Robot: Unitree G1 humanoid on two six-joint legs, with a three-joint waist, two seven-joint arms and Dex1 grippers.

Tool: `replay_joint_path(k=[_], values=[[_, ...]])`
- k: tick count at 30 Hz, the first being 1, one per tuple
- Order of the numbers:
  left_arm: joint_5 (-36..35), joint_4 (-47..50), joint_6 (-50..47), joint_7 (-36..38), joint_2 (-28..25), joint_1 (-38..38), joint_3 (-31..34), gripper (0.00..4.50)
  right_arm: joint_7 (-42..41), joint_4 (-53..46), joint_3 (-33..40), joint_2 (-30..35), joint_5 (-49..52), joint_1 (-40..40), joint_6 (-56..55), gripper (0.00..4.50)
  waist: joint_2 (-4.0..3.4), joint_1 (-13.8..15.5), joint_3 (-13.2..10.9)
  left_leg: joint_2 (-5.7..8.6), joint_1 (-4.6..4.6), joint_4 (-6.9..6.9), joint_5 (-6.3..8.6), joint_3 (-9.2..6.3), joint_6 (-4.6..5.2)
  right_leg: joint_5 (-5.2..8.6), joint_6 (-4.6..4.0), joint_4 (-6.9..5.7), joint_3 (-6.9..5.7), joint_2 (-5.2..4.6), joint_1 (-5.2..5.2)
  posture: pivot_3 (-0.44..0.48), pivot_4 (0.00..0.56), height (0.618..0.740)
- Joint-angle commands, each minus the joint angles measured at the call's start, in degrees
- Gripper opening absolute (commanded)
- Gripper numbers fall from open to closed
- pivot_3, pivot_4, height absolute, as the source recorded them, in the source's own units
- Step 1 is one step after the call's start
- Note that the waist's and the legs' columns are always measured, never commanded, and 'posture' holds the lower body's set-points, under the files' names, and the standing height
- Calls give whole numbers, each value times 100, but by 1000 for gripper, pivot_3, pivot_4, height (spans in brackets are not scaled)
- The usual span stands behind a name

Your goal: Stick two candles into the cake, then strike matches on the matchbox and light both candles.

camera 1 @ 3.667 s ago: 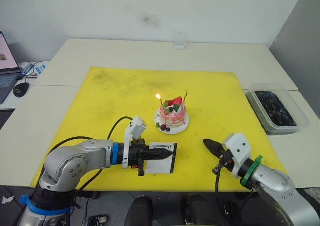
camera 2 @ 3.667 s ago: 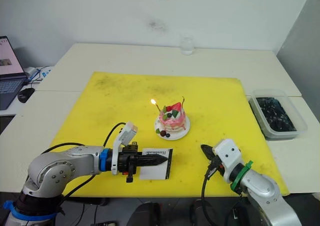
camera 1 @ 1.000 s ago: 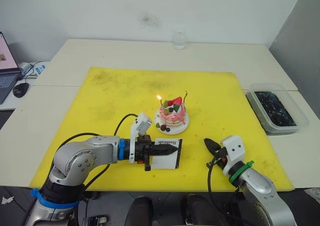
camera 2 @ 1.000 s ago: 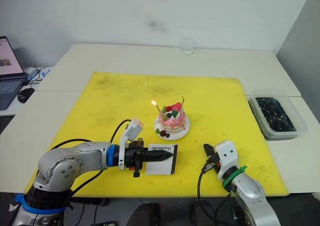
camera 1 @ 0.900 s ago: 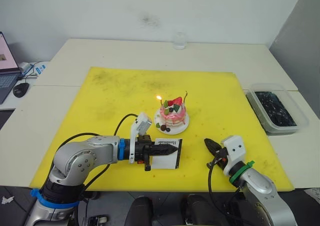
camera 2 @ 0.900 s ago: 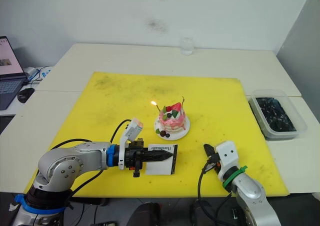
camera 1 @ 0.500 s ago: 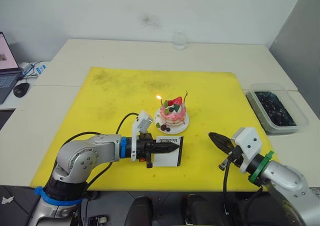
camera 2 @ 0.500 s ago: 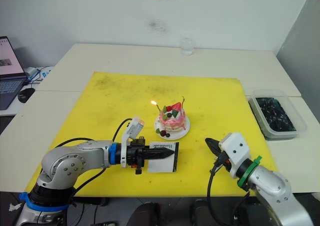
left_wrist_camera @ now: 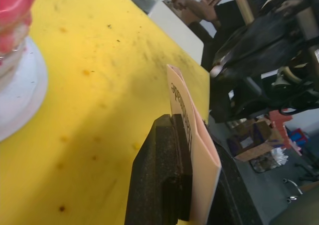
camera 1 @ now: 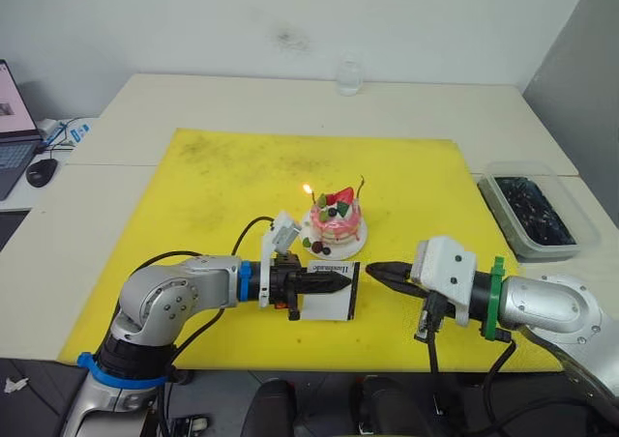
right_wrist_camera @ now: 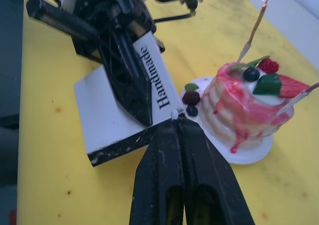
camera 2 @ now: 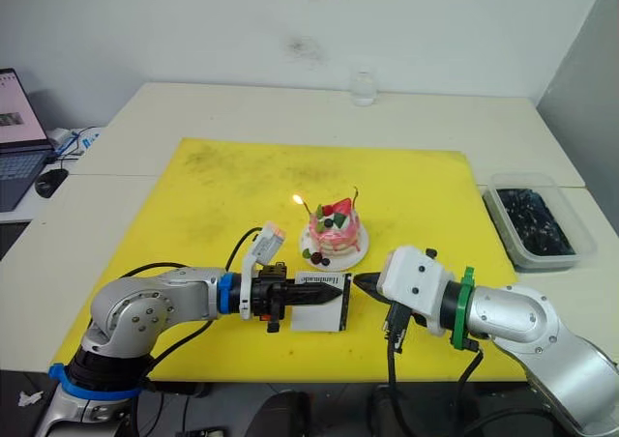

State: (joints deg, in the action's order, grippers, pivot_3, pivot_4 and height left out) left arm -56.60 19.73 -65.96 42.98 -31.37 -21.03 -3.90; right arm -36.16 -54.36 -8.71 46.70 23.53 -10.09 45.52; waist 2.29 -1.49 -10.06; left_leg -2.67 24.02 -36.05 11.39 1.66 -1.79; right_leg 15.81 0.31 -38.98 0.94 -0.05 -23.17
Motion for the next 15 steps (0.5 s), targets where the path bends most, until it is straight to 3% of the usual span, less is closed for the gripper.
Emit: replay_joint_path(k=[1,15], values=[[-161,83,-75,17,-25,-75,144,0,-5,-54,-104,57,-170,0,-142,28,0,0,0,0,0,0,0,-1,0,0,0,0,0,0,0,0,150,740],[-139,-47,-75,49,-23,-197,109,0,-30,55,-288,50,-409,97,-227,28,0,1,0,-2,-1,0,0,-3,0,0,0,-2,-2,0,0,0,150,740]])
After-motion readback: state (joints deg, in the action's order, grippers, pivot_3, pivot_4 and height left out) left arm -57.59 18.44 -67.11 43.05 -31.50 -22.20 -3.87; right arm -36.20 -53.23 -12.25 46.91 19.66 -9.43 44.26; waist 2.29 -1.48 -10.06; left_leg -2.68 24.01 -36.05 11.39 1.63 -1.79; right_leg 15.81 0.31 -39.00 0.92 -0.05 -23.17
